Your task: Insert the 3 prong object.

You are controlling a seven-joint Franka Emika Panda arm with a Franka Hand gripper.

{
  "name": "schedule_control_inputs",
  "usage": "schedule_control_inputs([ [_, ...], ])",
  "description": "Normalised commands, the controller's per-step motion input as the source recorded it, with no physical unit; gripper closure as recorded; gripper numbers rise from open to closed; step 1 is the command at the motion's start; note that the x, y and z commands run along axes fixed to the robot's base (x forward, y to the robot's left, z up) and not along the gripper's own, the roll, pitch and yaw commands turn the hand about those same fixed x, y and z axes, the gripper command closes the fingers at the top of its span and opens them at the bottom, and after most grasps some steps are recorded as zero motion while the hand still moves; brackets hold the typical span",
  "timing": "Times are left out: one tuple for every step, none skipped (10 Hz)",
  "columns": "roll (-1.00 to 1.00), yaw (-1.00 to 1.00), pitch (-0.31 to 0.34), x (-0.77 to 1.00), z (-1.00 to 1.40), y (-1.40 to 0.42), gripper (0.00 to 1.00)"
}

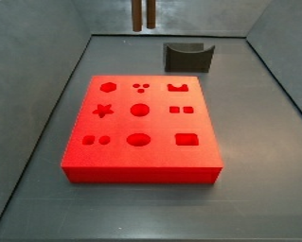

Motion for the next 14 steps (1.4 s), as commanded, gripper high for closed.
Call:
schedule_control_inputs([
  [0.00, -0.01, 0.021, 0.06, -0.07, 0.00, 1.00],
  [-0.10, -0.05, 0.119, 0.23, -0.12, 0.19, 1.00],
  [-0.23, -0.17, 0.246, 0.45, -0.07, 0.41, 1.00],
  [-0.18, -0.22, 0.303, 0.47, -0.06, 0.38, 1.00],
  [-0.08, -0.07, 0.266, 0.33, -0.02, 0.24, 1.00],
  [-0.02, -0.14, 0.310, 0.19, -0.25, 0.04, 1.00],
  [-0.02, -0.16, 0.304, 0.11, -0.23, 0.00, 1.00],
  [0.00, -0.32, 0.360, 0.28, -0.21, 0.00, 1.00],
  [0.00, -0.45, 0.454, 0.12, -0.14, 0.00, 1.00],
  [0.04, -0.47, 0.453, 0.05, -0.05, 0.00, 1.00],
  [0.05, -0.40, 0.407, 0.18, -0.07, 0.00, 1.00],
  [0.05, 0.00, 0.091, 0.00, -0.03, -0.01, 1.00],
  [0.00, 0.00, 0.003, 0.00, -0.02, 0.00, 1.00],
  [-0.12, -0.02, 0.093, 0.00, -0.24, 0.23, 1.00],
])
